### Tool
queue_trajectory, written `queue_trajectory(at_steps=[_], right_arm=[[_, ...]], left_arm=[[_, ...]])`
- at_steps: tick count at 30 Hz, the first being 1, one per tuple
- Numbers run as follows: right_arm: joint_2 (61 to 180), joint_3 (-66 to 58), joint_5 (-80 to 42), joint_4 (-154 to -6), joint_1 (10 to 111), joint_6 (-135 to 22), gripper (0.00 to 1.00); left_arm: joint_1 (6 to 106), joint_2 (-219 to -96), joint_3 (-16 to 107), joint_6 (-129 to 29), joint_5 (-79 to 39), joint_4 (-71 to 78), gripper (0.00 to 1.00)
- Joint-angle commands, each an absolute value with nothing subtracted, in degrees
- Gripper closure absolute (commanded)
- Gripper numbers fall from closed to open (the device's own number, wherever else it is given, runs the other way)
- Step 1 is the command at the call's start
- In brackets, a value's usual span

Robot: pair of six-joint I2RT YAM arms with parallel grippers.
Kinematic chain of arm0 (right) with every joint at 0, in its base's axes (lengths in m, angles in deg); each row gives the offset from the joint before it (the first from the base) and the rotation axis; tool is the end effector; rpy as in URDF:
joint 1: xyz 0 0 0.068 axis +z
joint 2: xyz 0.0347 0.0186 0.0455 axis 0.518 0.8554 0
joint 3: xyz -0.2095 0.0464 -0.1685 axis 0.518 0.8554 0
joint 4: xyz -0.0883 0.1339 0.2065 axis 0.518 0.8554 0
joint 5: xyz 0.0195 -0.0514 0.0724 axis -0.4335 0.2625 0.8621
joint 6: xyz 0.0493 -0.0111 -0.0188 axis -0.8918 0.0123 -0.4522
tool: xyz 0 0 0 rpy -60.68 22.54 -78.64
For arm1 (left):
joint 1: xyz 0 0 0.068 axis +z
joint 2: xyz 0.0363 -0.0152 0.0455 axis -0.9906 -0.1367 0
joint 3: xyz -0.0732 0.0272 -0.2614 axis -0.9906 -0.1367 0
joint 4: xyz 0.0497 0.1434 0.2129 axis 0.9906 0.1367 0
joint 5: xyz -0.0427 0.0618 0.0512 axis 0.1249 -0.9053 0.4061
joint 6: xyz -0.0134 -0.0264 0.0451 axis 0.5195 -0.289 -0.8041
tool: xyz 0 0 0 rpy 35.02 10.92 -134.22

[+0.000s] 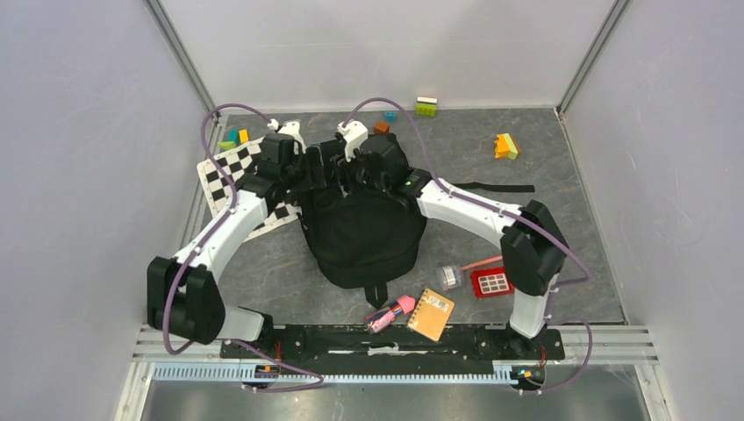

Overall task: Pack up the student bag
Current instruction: Unzip the student bag at the center of the board.

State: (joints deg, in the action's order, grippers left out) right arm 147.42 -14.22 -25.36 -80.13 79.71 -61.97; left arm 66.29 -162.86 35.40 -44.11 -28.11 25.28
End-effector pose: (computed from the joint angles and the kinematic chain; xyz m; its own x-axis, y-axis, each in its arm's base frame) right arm 0.2984 0.3388 0.2870 -0.4117 -0.1443 -0.8998 -0.6928 0.6910 0.2061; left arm 0.3030 -0.0861 0.2834 -0.6579 -0.1268 -0.7424 0.0818 0.9678 -0.2379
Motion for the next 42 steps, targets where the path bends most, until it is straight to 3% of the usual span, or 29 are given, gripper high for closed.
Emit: queue_trajectory(at_steps=[1, 5, 11, 17, 20, 31, 42], right_arm=[[139.37, -9.87, -26.47, -83.35, 80.55, -61.18, 0.41], [133.86, -4.16, -30.4, -83.4, 80.46, -60.28, 0.3], [126.41, 3.92, -34.91, -82.83, 79.78, -59.47, 0.24], [120.35, 9.89, -38.68, -81.36, 79.21, -59.12, 0.23], [118.28, 12.32, -39.36, -81.29, 78.97, -59.53, 0.23], [116.65, 13.92, -39.18, -80.96, 78.55, -60.72, 0.24], [116.39, 14.35, -39.03, -80.98, 78.55, -61.07, 0.24]], left_arm=[[65.88, -156.09, 32.3, -46.02, -32.14, 19.48, 0.14], [65.63, -152.95, 29.92, -47.25, -28.66, 16.06, 0.12], [65.59, -152.48, 29.29, -46.68, -20.63, 13.8, 0.14], [65.4, -155.78, 31.33, -45.53, -13.33, 15.33, 0.35], [65.1, -155.9, 30.97, -45.18, -10.77, 14.21, 0.38], [64.56, -159.78, 33.6, -43.77, -22.01, 21.56, 0.41], [64.56, -161.64, 34.11, -42.29, -22.61, 22.96, 0.45]])
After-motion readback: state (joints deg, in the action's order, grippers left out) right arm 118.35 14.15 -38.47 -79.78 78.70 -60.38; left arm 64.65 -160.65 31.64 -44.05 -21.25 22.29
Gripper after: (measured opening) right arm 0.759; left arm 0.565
